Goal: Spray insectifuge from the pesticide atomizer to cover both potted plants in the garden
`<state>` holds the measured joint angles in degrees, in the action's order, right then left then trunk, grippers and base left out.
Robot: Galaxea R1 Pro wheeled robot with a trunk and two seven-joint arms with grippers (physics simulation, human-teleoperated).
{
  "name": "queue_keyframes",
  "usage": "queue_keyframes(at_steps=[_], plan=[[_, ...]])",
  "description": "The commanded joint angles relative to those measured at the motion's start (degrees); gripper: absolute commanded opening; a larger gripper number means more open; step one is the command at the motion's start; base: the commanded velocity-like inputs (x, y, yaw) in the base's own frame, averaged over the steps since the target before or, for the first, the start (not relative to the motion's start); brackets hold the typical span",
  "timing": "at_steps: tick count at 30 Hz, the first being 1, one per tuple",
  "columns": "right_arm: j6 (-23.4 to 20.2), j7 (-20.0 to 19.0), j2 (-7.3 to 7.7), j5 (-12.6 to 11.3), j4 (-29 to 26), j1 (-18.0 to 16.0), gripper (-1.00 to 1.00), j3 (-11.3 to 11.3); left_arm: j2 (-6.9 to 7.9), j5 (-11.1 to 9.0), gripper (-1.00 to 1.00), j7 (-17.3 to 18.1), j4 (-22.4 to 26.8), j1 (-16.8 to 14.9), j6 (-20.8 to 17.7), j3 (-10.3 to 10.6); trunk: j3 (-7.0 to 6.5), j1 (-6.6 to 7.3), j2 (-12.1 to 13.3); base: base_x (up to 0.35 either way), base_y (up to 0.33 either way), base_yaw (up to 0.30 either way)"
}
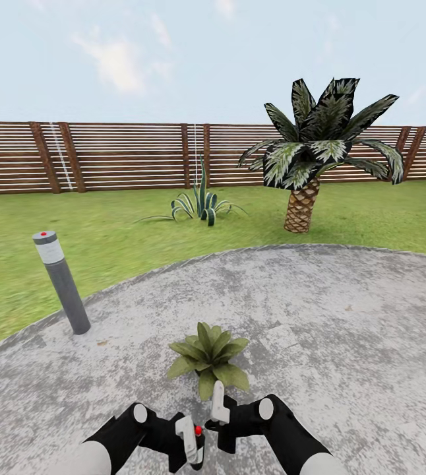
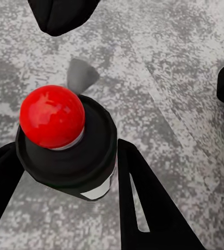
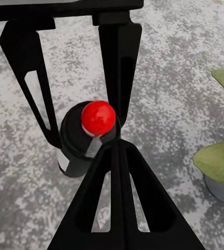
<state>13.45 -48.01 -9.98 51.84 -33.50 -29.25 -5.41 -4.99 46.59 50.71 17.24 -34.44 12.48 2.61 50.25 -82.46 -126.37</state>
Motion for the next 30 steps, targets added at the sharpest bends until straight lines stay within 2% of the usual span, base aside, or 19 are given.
queue_keyframes(at_steps=[1,20,22,24,30], plan=[[0.3,0.0,-0.02,0.6,-0.1,0.0,-1.00,0.0,-0.02,0.3,-1.00,0.1,0.1,0.0,0.3,0.1,0.06,0.01,0.0,0.000,0.000,0.000],[0.3,0.0,-0.02,0.6,-0.1,0.0,-1.00,0.0,-0.09,-0.1,-1.00,1.8,0.1,0.0,0.4,-0.1,0.06,0.01,0.0,0.000,0.000,0.000],[0.3,0.0,-0.02,0.6,-0.1,0.0,-1.00,0.0,-0.10,-1.8,-1.00,1.9,0.1,0.0,0.5,0.0,0.06,0.01,0.0,0.000,0.000,0.000],[0.3,0.0,-0.02,0.6,-0.1,0.0,-1.00,0.0,-0.10,-2.6,-1.00,1.9,0.1,0.0,0.8,0.1,0.06,0.01,0.0,0.000,0.000,0.000],[0.3,0.0,-0.02,0.6,-0.1,0.0,-1.00,0.0,-0.03,-3.2,-1.00,1.9,0.0,0.0,2.6,0.1,0.06,0.01,0.0,0.000,0.000,0.000]])
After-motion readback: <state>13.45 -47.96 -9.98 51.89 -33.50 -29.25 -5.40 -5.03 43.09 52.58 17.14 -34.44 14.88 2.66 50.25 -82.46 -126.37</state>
